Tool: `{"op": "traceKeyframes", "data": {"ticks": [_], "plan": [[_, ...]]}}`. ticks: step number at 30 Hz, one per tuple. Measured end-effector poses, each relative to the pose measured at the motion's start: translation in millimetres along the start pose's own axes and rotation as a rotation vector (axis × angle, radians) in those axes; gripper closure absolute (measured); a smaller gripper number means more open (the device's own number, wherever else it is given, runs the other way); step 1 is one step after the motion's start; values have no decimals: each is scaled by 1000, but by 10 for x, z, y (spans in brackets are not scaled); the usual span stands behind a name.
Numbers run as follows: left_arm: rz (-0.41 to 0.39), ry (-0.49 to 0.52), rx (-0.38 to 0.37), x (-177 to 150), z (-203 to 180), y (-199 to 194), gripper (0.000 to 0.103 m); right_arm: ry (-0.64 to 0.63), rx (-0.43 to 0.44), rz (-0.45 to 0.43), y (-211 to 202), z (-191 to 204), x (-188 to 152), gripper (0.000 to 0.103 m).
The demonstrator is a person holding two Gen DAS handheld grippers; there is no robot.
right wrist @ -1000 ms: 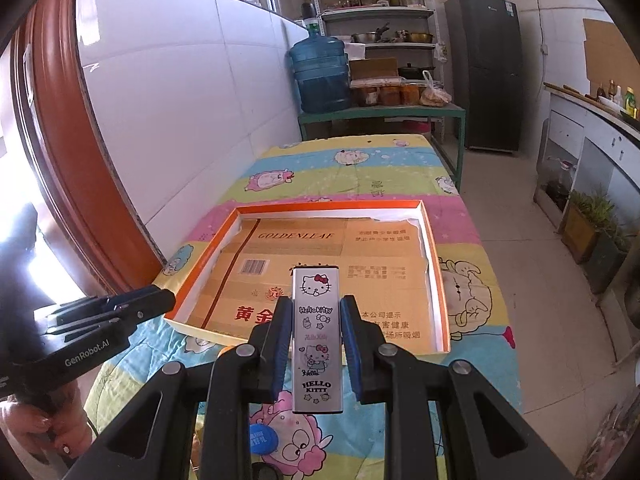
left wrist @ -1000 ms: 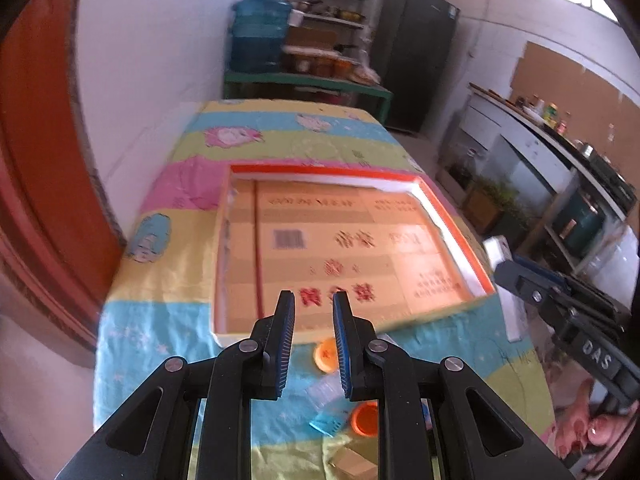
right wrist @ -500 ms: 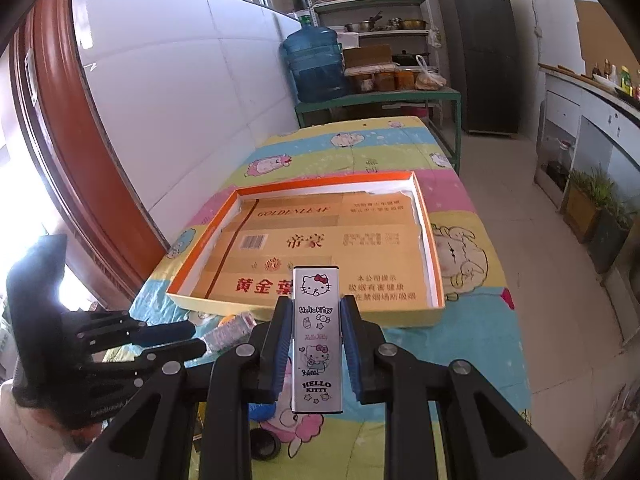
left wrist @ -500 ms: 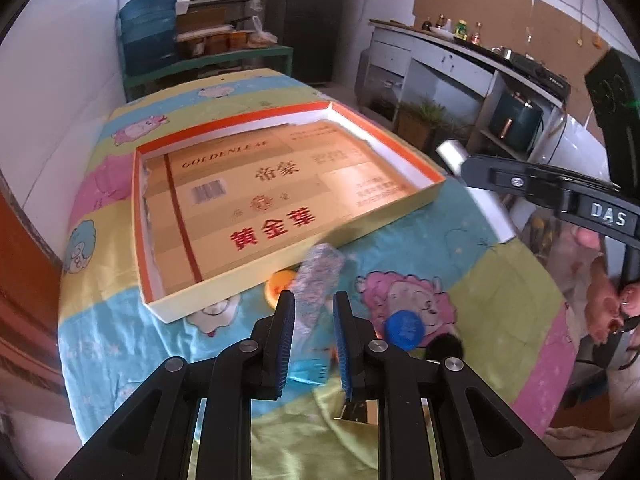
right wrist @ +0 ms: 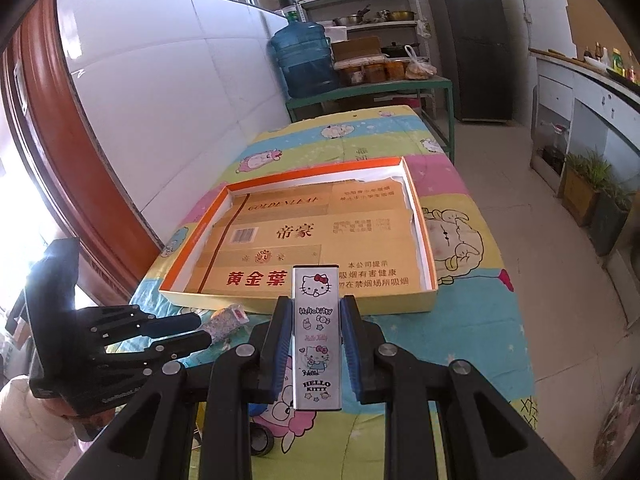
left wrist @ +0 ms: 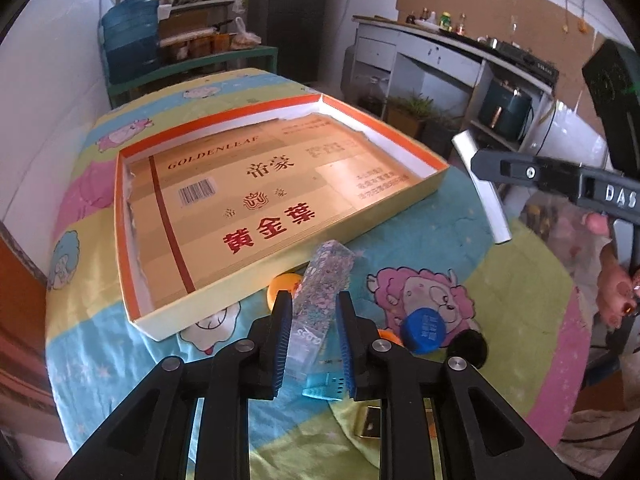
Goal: Organize rigid objects
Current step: 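Lift and carry the tube with left tool while right tool carries the box toward the tray, then lower the tube into the tray with left tool while right tool lowers the box beside it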
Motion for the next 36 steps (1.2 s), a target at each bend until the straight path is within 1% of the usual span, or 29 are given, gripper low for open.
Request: {"op": "traceKeyframes", "data": {"ticks": [7,11,14,15,18,22,24,26,32,36], "plan": [[25,133,69,-16,-116,87,73,14,7,10,25,-21,-23,78],[29,152,68,-14,-138,117,71,14,11,8,12,-17,-32,78],[32,131,54,-8,-114,126,71,11,13,7,8,-7,-32,78],[27,122,56,-10,-98,122,75,9,13,7,7,-4,-32,78],[17,131,78,-24,-108,107,77,9,16,8,6,4,-34,78],[-15,124,104,-50,-175,36,81,15,25,12,10,-6,-42,78],[-38,95,91,-37,-182,-32,82,12,28,13,9,-1,-46,78],[-36,72,70,-20,-186,-64,82,9,31,12,3,5,-42,78],[-71,32,56,41,-220,-203,82,-9,41,5,-15,62,-15,78],[-99,-22,58,133,-186,-315,82,-22,46,5,-13,95,9,78]]}}
Point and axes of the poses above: each gripper's, at about its wrist camera, not at the fingertips, and y roughly the way its jaws point, z to its left, x to its top, the point moved 5 cm from there along y, roughly the way its jaws point, and after that the axes turned 2 degrees about -x, right-handed, at the moved point
